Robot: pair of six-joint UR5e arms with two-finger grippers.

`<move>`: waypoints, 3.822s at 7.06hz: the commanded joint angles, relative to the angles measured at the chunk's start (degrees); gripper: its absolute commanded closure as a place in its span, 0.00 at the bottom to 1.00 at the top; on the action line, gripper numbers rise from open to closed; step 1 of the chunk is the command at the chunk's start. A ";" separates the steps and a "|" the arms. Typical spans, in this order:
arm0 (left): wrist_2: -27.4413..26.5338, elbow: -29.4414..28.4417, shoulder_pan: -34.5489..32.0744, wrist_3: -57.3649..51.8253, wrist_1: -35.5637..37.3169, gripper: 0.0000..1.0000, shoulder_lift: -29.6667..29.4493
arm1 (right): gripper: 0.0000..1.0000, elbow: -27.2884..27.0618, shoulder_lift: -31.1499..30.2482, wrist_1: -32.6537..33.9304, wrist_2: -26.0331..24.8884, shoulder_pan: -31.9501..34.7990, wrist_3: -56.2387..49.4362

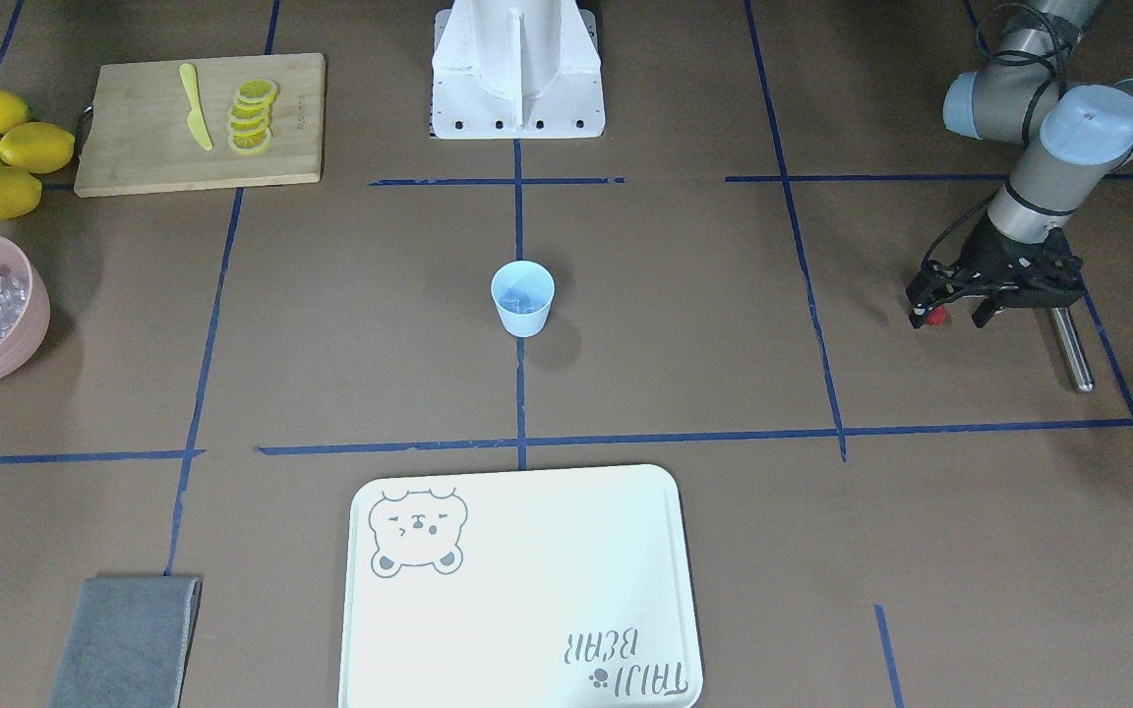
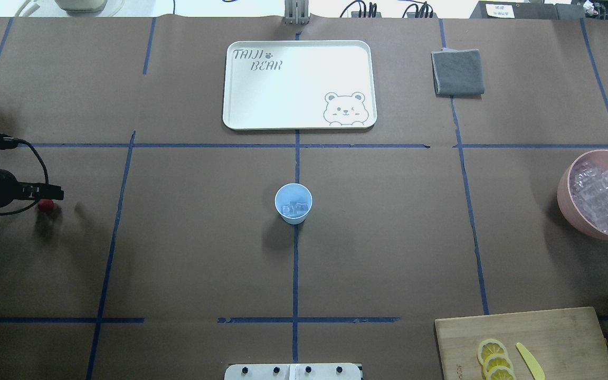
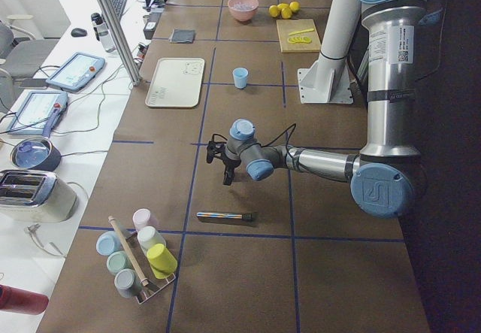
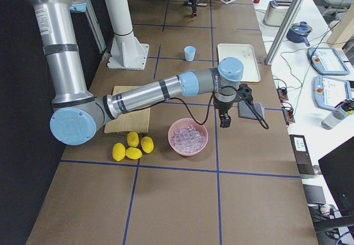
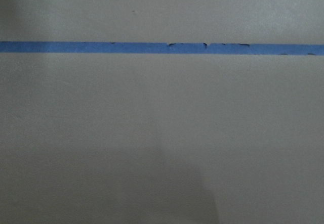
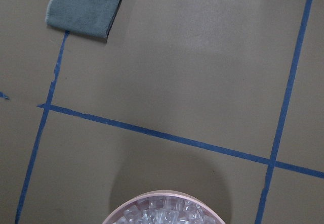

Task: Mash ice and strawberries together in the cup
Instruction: 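Raise the right gripper toward the bowl while the left gripper grasps the strawberry, then lift the strawberry with the left gripper and carry it to the blue cup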

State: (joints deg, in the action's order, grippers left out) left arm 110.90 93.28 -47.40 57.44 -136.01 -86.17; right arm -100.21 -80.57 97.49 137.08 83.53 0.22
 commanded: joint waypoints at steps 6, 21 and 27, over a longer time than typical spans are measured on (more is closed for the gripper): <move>0.28 0.76 1.09 0.04 -0.05 0.12 0.82 | 0.00 -0.07 -0.82 -0.02 -0.32 0.05 -0.04; 7.31 13.67 0.64 6.92 29.77 1.00 -17.29 | 0.00 6.16 -5.20 -0.81 -0.15 6.63 -13.63; 5.94 3.78 11.33 30.43 40.38 1.00 -47.56 | 0.00 10.74 -11.19 -12.42 -0.24 10.60 -13.22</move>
State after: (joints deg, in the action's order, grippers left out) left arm 119.81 101.08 -39.60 84.98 -95.59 -128.62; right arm -89.68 -91.48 85.49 136.76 94.10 -13.49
